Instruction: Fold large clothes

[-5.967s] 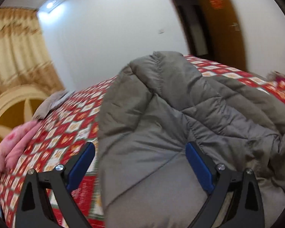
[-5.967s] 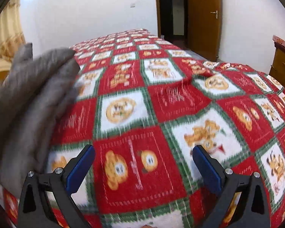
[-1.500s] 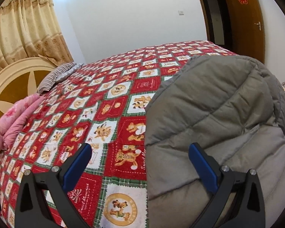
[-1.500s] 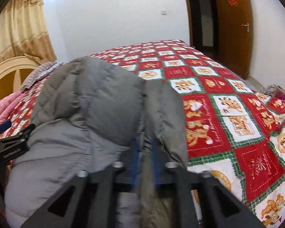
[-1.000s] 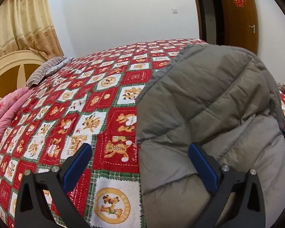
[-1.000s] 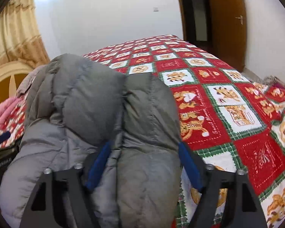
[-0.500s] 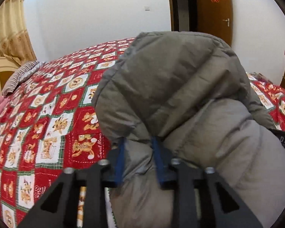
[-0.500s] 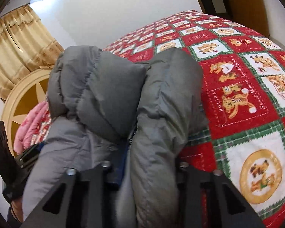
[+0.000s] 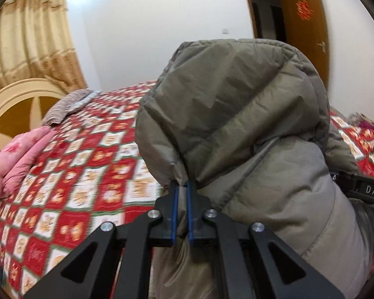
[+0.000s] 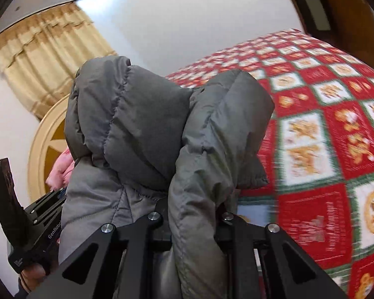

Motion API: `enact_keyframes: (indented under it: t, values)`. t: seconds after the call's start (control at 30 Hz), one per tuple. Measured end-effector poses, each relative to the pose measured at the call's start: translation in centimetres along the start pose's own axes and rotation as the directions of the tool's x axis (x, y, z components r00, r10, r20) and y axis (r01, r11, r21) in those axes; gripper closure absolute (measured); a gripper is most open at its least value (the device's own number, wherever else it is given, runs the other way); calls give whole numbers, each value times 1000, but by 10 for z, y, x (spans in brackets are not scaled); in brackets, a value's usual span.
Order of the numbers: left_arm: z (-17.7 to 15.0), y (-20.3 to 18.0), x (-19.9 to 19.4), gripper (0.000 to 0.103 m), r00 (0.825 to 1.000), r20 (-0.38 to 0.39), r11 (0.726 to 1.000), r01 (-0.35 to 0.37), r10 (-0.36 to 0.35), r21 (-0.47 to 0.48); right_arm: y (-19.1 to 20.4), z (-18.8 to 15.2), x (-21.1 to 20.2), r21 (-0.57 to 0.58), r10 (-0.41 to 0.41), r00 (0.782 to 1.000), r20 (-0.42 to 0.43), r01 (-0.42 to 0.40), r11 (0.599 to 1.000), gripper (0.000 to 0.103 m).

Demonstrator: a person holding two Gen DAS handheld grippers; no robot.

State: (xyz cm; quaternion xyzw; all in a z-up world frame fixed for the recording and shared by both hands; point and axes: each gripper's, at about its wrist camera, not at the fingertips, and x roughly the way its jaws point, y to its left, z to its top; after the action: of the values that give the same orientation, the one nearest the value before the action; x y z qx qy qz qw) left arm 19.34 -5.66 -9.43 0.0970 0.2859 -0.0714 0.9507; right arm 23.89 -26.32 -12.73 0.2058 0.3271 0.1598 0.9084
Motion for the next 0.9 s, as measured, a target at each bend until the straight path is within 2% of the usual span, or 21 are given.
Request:
enact_keyframes:
  t: [0.23,0.5,0.7,0.9]
  values:
    - [-7,56,-25,97,995,19,994,-94,95,-49,63,6,24,-65,109,994,-25,-110,992,88]
    - [-23,115,-36,97,982,-4,976,-186,187,-115,127,1,57,-141,190,978,-85,-200,970,88]
    - [-41,143,-30,97,972,-46,962,-235,230,-140,152,-7,86,-157,205,968,-142,-227,961,88]
    - [-60,160,-10,97,964,-106,952,-260,246,-161,161,-18,123,-168,173,964,-201,-208,963,88]
